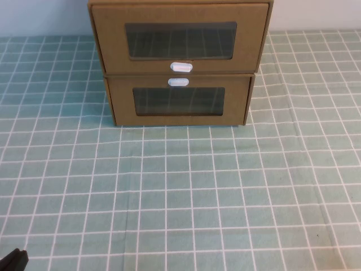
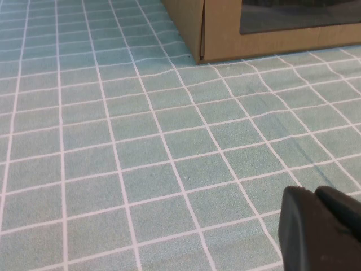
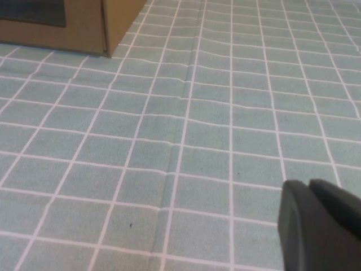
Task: Open the shoe box
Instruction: 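Pull the top drawer of the cardboard box fully open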
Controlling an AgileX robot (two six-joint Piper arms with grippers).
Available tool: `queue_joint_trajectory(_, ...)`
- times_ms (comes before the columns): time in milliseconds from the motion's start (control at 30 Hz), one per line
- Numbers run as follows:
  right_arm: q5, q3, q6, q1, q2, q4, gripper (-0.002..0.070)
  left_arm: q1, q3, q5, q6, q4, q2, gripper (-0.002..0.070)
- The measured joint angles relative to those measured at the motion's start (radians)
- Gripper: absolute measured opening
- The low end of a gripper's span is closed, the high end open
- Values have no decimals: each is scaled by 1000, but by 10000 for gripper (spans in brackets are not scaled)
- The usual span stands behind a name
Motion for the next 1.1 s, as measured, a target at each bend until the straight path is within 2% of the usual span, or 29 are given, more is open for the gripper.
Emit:
queue_joint_trajectory(900, 0, 0, 0, 0, 0, -24, -14, 0, 0, -28, 0, 0, 0, -5)
queue_joint_trajectory(1100, -86, 0, 0, 0, 0, -24, -13, 0, 0, -32, 0, 0, 0, -5)
